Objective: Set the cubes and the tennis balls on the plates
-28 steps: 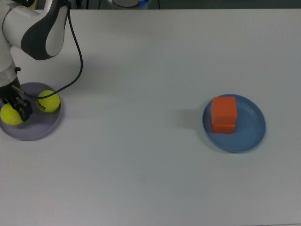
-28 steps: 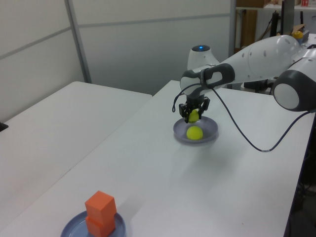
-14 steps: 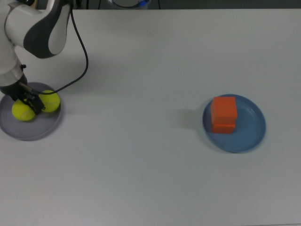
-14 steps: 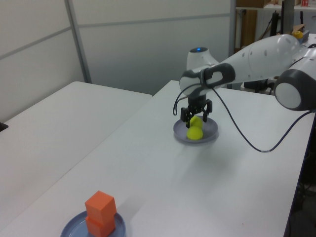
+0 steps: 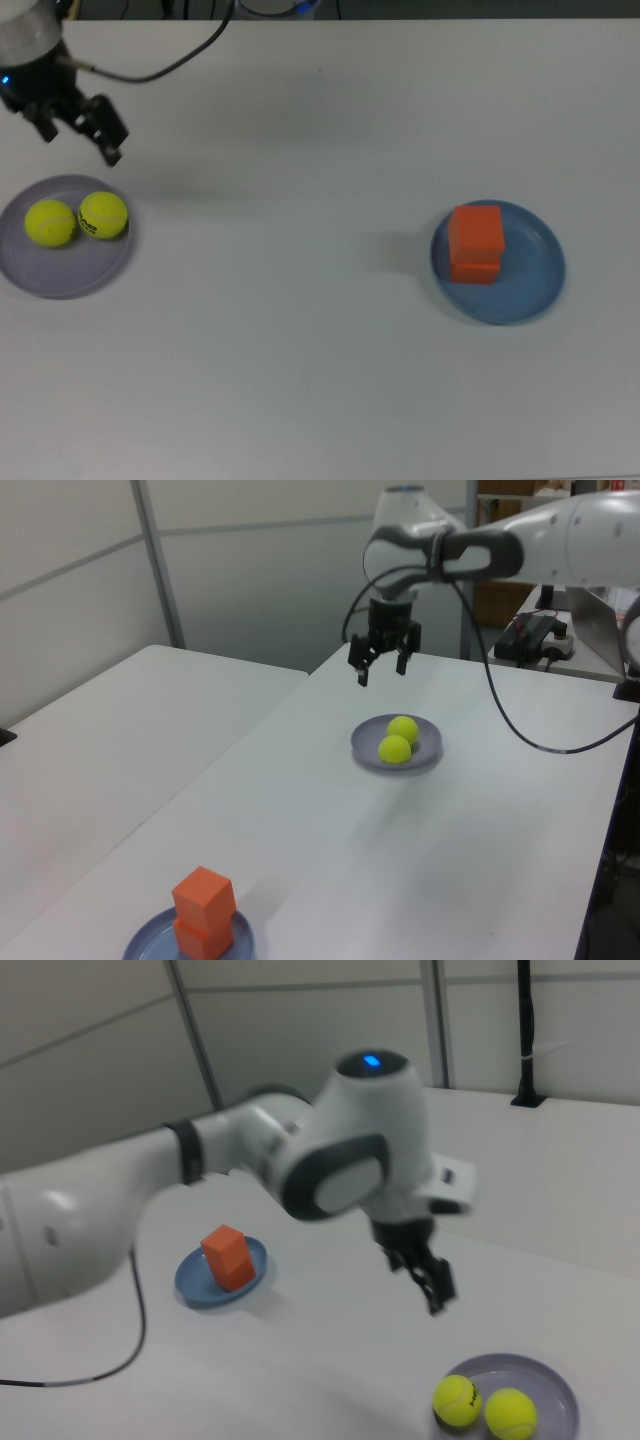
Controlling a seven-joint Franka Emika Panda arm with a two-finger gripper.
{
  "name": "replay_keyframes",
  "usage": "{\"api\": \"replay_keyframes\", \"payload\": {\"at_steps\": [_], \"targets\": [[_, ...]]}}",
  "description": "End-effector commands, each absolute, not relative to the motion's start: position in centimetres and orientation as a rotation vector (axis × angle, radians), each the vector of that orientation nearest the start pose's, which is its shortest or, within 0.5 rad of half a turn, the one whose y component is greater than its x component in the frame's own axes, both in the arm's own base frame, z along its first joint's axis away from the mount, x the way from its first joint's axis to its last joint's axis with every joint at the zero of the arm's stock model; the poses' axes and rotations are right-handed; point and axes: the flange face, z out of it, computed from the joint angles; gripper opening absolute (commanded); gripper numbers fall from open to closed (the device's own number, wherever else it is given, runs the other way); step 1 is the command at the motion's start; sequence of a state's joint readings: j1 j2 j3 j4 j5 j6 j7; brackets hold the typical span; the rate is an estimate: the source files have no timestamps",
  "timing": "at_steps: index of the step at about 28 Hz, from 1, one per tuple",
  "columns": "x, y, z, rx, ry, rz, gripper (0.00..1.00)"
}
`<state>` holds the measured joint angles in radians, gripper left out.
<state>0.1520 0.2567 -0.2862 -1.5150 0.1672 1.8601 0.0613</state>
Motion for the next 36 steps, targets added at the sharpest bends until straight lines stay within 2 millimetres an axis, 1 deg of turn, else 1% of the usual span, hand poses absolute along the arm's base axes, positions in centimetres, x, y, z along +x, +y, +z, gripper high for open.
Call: {"api": "replay_keyframes", "payload": {"at_steps": [1, 5, 6, 9, 12, 14, 23, 29, 36], "targets": [[61.0, -0.5, 56.9, -3.012, 0.177, -0.095, 1.00], [58.6, 2.2, 59.9, -2.995, 0.096, -0.071, 1.00], [57.5, 3.7, 61.2, -2.989, 0.051, -0.066, 1.00], [56.4, 5.6, 62.5, -2.982, 0.028, -0.069, 1.00], [55.9, 6.8, 62.9, -2.979, 0.028, -0.075, 1.00], [55.8, 7.1, 63.0, -2.978, 0.019, -0.078, 1.00], [55.9, 7.1, 63.0, -2.979, 0.020, -0.088, 1.00], [55.9, 7.2, 62.4, -2.980, 0.019, -0.076, 1.00], [55.9, 7.3, 62.3, -2.981, 0.017, -0.076, 1.00]]}}
